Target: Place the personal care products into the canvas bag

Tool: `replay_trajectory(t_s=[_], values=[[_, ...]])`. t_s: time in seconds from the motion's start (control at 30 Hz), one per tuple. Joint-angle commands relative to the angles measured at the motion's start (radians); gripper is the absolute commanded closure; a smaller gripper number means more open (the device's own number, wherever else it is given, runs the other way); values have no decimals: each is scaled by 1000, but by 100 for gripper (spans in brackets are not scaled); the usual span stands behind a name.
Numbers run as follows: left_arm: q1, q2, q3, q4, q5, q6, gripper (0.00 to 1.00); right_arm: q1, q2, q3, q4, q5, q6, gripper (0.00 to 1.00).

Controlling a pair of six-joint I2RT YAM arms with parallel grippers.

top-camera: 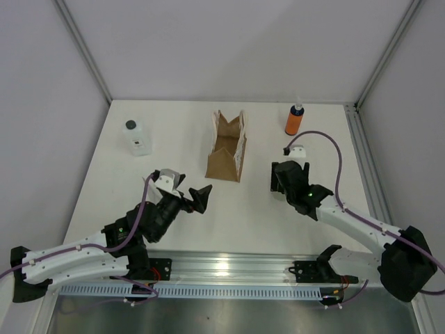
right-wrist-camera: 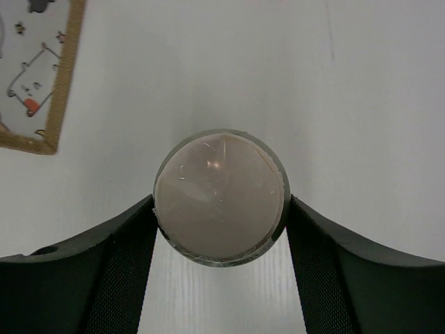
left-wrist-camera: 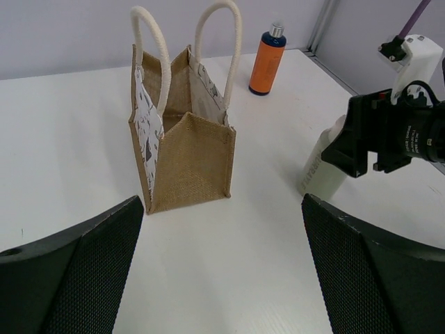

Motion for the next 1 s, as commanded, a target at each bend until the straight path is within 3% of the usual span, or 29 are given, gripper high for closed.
replay_trajectory(t_s=[0.0, 0.17, 0.47, 0.53, 0.57, 0.67, 0.83, 0.87, 0.9, 0.97], values=[[-2, -6, -8, 55, -58, 22, 1, 55, 68, 98, 145, 14, -52, 100], [-2, -9, -22, 75, -115, 28, 1, 113, 160, 199, 139, 4, -81, 100], [-2, -4, -37, 98, -155, 31, 1, 136, 160, 143, 239, -101, -92, 98], [-2, 1, -35, 100, -158, 35, 1, 136, 149, 112, 263, -105, -96, 90], [-4, 4, -35, 103, -157, 36, 1, 136, 149, 103, 301, -103, -95, 77], [-2, 19, -32, 107, -161, 39, 1, 136, 160, 92, 311, -94, -116, 58], [-4, 39, -28, 106, -167, 42, 1, 126, 200, 121, 322, -85, -149, 41], [-4, 40, -29, 106, -170, 42, 1, 123, 215, 126, 325, -88, -150, 30], [-2, 42, -28, 106, -170, 42, 1, 119, 223, 132, 325, -88, -150, 27], [-2, 42, -26, 107, -172, 44, 1, 110, 243, 146, 323, -89, -153, 24]])
